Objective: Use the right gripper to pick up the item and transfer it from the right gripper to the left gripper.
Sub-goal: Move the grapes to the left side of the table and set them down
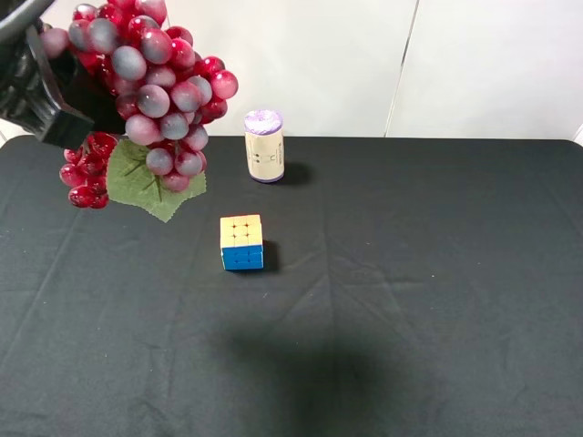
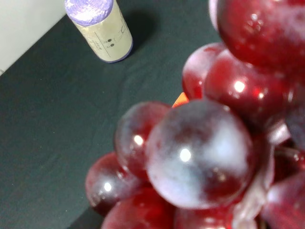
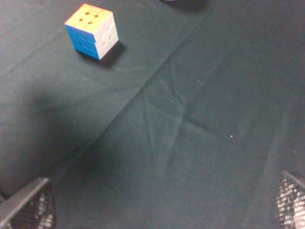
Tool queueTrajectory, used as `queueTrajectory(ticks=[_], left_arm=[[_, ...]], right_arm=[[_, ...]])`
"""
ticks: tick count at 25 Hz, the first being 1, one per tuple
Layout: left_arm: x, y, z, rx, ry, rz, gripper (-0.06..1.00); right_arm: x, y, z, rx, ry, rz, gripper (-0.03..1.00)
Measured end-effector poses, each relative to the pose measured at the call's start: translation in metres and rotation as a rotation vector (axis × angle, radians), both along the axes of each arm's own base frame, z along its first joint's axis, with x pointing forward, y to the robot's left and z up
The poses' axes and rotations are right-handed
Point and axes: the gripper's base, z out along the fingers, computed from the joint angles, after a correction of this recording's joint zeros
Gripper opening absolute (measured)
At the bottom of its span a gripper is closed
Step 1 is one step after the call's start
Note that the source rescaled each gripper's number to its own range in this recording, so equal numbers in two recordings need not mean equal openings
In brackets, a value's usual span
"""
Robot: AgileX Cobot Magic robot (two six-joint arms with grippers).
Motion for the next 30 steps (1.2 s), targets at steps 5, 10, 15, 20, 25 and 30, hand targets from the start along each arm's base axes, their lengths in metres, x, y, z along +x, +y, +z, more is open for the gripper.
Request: queueTrajectory(ticks=[5,10,15,20,25,30], left_arm=[[0.000,0.000,0.000,0.000,0.000,0.000,0.00],[0.000,0.000,0.000,0.001,-0.001,-0.001,0.00],[0.000,0.000,0.000,-0.008,0.007,0.011,0.00],[-0.001,0.004,-0.002,-0.019,0.063,0.103,0.00],[0.009,0.008,-0.017,0.075,0.145,0.248,0.00],[0.026,0.001,-0.043,0.183,0.249,0.313,0.00]], right_arm=[[0.000,0.000,0.000,0.005,-0.001,0.000,1.00],[0.000,0.000,0.000,0.009,0.001,-0.002,1.00],[0.001,-0.001,0.000,0.011,0.001,-0.158,1.00],[-0.003,-0.005,0.001,0.030,-0.029,-0.371,1.00],[-0.015,-0.009,0.002,0.067,-0.106,-0.508,1.00],[-0.015,-0.009,0.002,0.067,-0.110,-0.568,1.00]])
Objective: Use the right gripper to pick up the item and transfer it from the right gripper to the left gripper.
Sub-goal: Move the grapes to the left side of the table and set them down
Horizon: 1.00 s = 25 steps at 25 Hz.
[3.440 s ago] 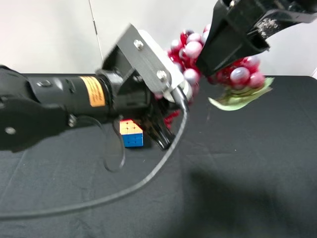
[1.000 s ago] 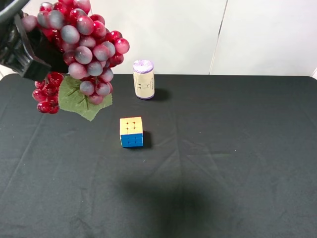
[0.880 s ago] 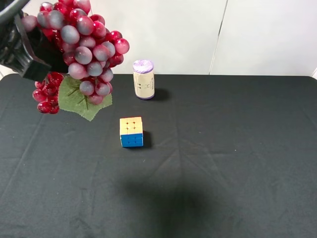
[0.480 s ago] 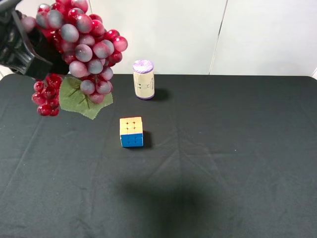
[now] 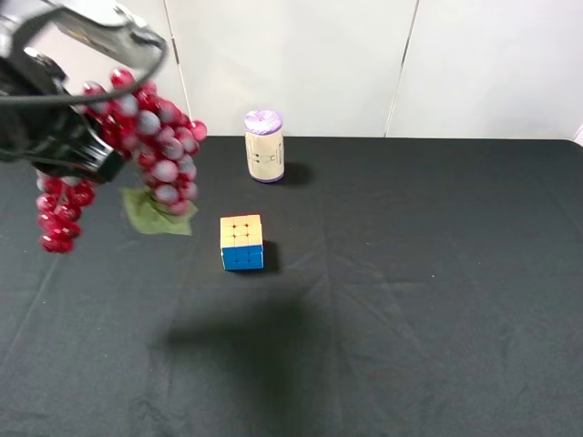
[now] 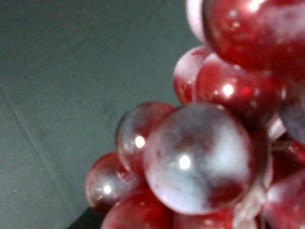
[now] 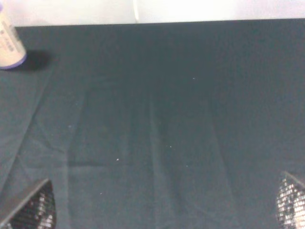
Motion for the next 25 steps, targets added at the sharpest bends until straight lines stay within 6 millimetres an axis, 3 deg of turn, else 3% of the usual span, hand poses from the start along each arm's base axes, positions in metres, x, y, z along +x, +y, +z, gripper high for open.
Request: queueTrajectory(ticks=[5,14,20,25], left_arm=[[0.033,-0.001,-0.007,-0.004,0.052,0.100,0.00],[0.099,0.027,-0.020,-0.044,0.184,0.217,0.00],[0.133,0.036,-0.055,-0.027,0.290,0.247,0.00],[0.151,0.033,-0.102,0.010,0.375,0.225,0.00]], right_arm=[[0.000,0.000,0.000,0.001,-0.001,-0.006,1.00],[0.000,0.000,0.000,0.001,-0.001,-0.006,1.00],[0.000,0.000,0.000,0.001,-0.001,-0.006,1.00],[0.000,0.000,0.000,0.001,-0.001,-0.006,1.00]])
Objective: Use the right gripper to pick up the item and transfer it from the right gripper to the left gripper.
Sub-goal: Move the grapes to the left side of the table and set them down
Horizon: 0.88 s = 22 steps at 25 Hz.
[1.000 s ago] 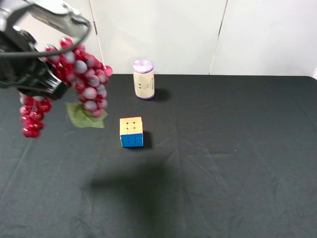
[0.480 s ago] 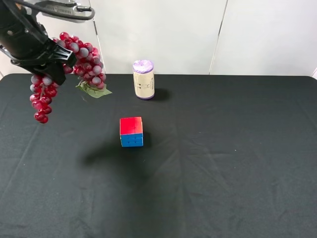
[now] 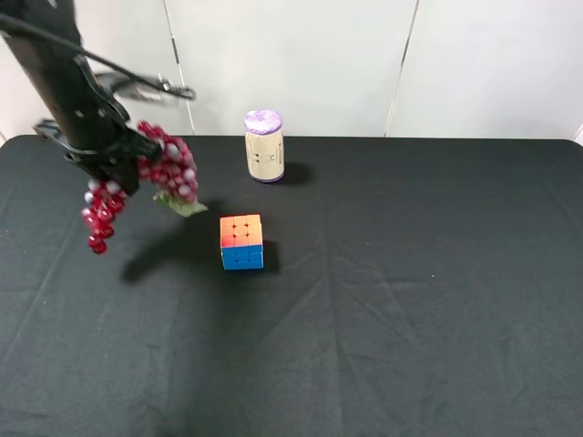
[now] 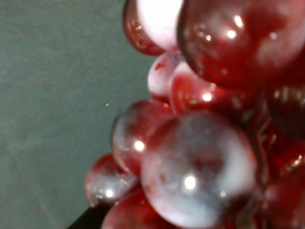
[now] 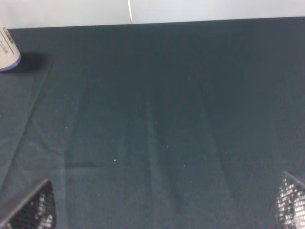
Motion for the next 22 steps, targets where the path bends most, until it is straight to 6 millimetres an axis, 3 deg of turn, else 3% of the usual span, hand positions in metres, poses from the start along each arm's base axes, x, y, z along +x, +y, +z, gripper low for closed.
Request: queueTrajectory(ticks=[4,10,11,13,14,16,20,22], left_arm=[[0.009,-0.003,-0.025,-0.005,0.014,-0.014,0.00],[0.014,-0.005,-0.037,-0.012,0.001,-0.012,0.01],[0.015,-0.005,-0.037,-0.013,0.000,-0.012,0.06],[0.015,-0.005,-0.037,-0.007,-0.004,-0.016,0.39],[0.015,-0.004,-0.037,-0.004,-0.007,-0.012,0.61],[0.015,-0.004,-0.037,0.002,-0.007,-0.009,0.85],[0.014,-0.003,-0.025,0.019,0.017,-0.016,0.97],[0.011,-0.002,-0.006,0.022,0.027,-0.017,0.99]], right_arm=[[0.000,0.000,0.000,0.000,0.000,0.000,1.00],[0.000,0.000,0.000,0.000,0.000,0.000,1.00],[0.000,0.000,0.000,0.000,0.000,0.000,1.00],[0.000,0.000,0.000,0.000,0.000,0.000,1.00],[0.000,0.000,0.000,0.000,0.000,0.000,1.00],[0.000,0.000,0.000,0.000,0.000,0.000,1.00],[0.000,0.000,0.000,0.000,0.000,0.000,1.00],[0.000,0.000,0.000,0.000,0.000,0.000,1.00]])
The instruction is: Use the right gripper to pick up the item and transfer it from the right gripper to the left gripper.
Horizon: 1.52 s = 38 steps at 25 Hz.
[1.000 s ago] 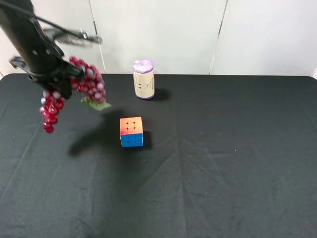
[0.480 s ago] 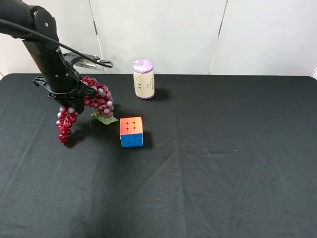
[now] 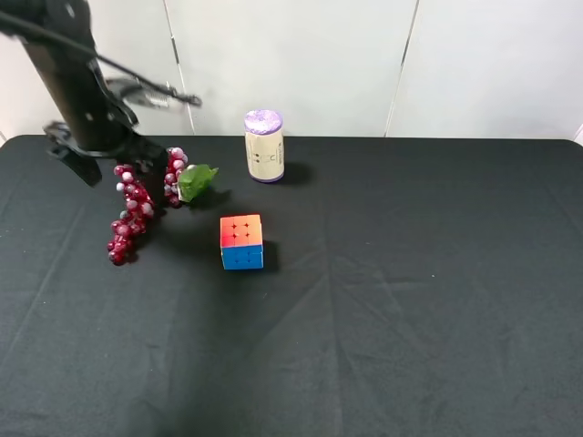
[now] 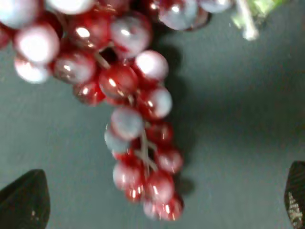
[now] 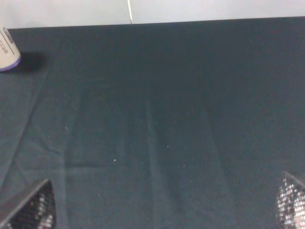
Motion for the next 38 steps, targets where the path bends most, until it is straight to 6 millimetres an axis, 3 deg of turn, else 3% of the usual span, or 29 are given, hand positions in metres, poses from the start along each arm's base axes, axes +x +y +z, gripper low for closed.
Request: queueTrajectory(ticks=[5,9,16,18,21,26,28,30,34,38], left_arm=[[-0.018,0.005,0.055,-0.007,-0.025,0.003,1.00],[-0.046,0.012,0.099,-0.017,-0.061,0.003,1.00],[-0.105,0.027,0.179,-0.088,-0.288,0.028,1.00],[-0.128,0.033,0.188,-0.103,-0.328,0.041,1.00],[-0.167,0.043,0.184,-0.110,-0.343,0.048,1.00],[-0.240,0.060,0.148,-0.130,-0.334,0.054,1.00],[-0.283,0.071,0.130,-0.155,-0.404,0.044,1.00],[-0.309,0.078,0.119,-0.175,-0.478,0.040,1.00],[-0.345,0.087,0.099,-0.224,-0.647,0.037,1.00],[-0.367,0.093,0.082,-0.255,-0.758,0.035,1.00]], right_arm=[[0.000,0.000,0.000,0.000,0.000,0.000,1.00],[0.000,0.000,0.000,0.000,0.000,0.000,1.00],[0.000,0.000,0.000,0.000,0.000,0.000,1.00],[0.000,0.000,0.000,0.000,0.000,0.000,1.00],[0.000,0.000,0.000,0.000,0.000,0.000,1.00],[0.000,0.000,0.000,0.000,0.000,0.000,1.00],[0.000,0.000,0.000,0.000,0.000,0.000,1.00],[0.000,0.000,0.000,0.000,0.000,0.000,1.00],[0.000,0.000,0.000,0.000,0.000,0.000,1.00],[0.000,0.000,0.000,0.000,0.001,0.000,1.00]])
